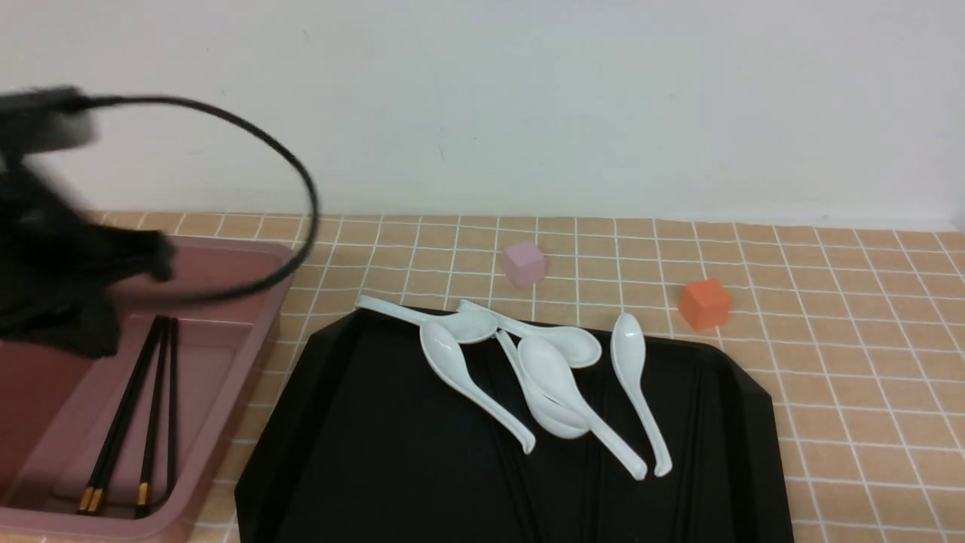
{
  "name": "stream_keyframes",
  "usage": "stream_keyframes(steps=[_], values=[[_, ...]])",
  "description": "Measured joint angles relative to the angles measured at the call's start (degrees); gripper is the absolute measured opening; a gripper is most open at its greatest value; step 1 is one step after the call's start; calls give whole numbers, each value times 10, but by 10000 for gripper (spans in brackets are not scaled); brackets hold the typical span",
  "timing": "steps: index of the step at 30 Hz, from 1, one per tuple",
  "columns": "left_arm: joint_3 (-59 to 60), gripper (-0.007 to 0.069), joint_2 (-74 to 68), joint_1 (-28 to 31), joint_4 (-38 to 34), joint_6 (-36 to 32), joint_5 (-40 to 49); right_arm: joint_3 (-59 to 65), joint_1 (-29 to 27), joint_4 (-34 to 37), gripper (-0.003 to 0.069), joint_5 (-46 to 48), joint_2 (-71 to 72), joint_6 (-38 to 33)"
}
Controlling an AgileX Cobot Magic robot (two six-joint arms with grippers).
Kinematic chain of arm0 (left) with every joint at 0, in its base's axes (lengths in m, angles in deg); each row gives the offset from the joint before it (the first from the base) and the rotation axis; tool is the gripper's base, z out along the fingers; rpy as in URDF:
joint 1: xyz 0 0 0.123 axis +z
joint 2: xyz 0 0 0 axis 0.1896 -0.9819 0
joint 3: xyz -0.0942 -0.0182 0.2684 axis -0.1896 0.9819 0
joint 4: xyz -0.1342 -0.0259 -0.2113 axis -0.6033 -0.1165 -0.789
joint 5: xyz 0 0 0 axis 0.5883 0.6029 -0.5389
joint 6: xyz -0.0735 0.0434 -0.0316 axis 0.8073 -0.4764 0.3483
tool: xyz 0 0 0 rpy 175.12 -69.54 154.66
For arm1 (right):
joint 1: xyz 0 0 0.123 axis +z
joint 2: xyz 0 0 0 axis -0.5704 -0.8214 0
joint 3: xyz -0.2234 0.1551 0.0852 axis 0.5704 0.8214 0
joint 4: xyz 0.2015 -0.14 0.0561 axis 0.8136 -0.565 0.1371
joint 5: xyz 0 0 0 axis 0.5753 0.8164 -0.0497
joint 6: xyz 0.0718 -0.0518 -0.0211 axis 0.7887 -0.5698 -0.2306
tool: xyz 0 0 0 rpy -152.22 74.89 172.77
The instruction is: On brown tablecloth take chopsticks from black tray and put them in box.
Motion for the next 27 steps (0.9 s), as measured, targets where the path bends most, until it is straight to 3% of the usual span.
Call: stream_keyframes(steps=[4,10,17,27], values=[[106,-13,151,0,-29,-6,-72,0,0,0,240,0,0,0],[302,-13,410,0,-111,-10,-251,0,0,0,240,0,0,0],[455,-13,653,0,-132,-8,-427,0,0,0,240,0,0,0],[499,-13,658,0,-151,17,-467,0,0,0,240,0,0,0]])
